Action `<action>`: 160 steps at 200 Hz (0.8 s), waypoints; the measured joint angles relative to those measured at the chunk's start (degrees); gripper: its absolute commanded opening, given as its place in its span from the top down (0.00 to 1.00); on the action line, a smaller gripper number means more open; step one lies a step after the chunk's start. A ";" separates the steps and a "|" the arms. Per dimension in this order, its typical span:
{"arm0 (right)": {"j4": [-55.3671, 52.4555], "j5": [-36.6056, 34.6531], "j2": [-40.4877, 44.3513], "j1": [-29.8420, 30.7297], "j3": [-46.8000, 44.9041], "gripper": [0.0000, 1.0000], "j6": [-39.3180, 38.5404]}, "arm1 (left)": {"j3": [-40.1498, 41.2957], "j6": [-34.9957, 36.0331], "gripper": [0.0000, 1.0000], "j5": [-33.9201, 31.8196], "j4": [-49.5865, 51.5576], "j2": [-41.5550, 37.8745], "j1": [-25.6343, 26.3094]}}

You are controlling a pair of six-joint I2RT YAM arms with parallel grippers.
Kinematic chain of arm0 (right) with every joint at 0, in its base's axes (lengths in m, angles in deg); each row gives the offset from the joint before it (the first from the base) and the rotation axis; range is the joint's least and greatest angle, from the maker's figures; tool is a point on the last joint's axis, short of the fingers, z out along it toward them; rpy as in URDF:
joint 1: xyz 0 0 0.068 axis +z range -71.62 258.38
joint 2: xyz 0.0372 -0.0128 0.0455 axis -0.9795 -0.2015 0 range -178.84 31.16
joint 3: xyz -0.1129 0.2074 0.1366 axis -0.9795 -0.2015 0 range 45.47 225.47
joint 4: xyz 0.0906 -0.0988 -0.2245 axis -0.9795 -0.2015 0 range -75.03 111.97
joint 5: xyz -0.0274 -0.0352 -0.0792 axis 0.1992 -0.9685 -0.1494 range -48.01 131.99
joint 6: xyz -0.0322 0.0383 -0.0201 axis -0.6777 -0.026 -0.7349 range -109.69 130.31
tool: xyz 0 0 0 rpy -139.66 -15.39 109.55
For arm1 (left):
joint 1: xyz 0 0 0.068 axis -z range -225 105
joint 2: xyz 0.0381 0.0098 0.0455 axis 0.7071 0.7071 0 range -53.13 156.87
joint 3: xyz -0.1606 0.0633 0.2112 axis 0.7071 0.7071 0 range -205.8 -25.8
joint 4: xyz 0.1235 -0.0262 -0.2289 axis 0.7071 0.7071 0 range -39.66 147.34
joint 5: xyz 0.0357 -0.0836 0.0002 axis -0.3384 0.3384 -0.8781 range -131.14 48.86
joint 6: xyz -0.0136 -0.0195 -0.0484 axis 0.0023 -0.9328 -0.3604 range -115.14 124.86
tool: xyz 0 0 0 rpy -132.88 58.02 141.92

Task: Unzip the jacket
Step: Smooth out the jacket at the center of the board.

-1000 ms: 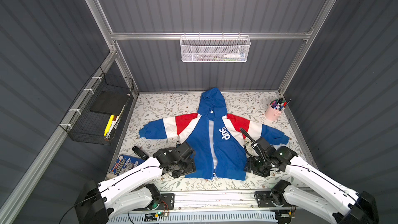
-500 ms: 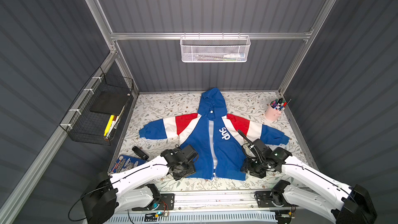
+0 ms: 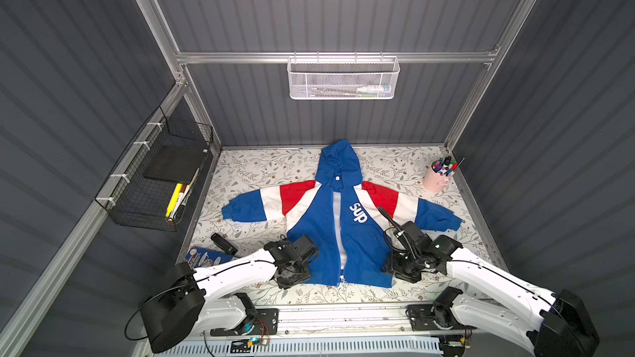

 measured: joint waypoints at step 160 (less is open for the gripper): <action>0.79 -0.76 -1.40 0.42 -0.68 0.98 1.07 | -11.67 2.49 1.00 -3.37 5.03 3.21 0.04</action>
